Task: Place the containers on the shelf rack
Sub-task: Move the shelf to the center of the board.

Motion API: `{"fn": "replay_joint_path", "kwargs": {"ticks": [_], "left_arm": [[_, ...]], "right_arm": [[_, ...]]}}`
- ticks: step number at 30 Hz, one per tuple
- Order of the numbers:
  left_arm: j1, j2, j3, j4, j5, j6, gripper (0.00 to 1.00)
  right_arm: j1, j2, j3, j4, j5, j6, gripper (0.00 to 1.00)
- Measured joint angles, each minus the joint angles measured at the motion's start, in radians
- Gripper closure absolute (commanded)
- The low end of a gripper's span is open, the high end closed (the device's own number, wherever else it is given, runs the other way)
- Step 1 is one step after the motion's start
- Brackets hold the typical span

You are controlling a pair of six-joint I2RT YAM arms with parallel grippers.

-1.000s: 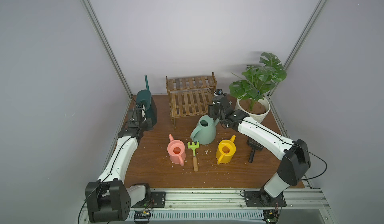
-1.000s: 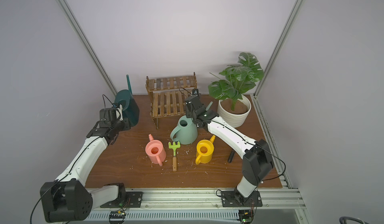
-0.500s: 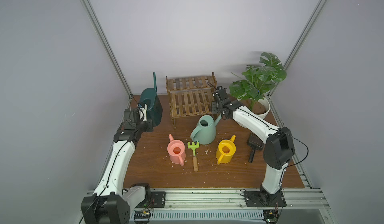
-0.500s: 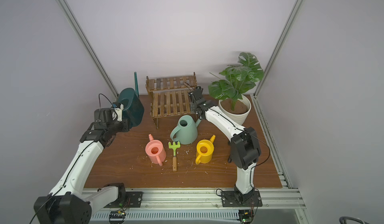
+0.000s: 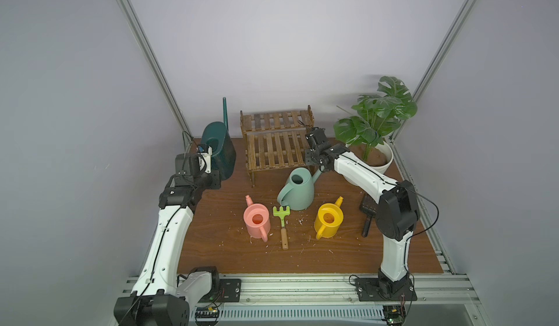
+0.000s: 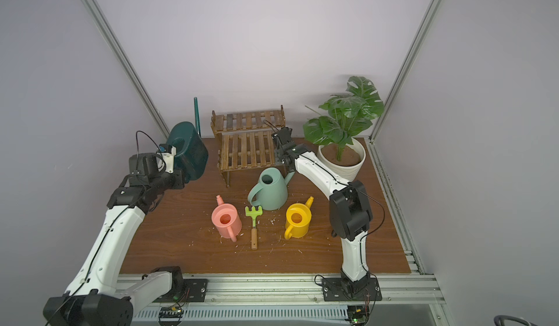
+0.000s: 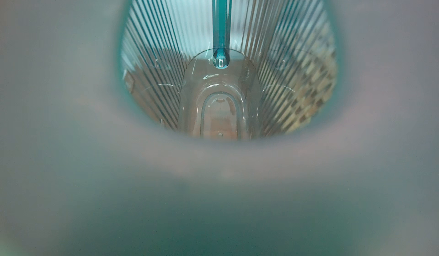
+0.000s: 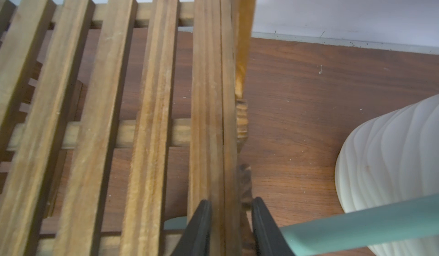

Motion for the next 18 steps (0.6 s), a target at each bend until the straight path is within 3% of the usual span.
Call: {"fn": "replay_joint_path", "kwargs": {"ticks": [18], "left_arm": [[-0.019,0.233,0.562,-0.052,-0.003,-0.087,1.0]], "right_arm": [[0.109,0.02,0.001,0.033,0.066,0.096,0.84]]}}
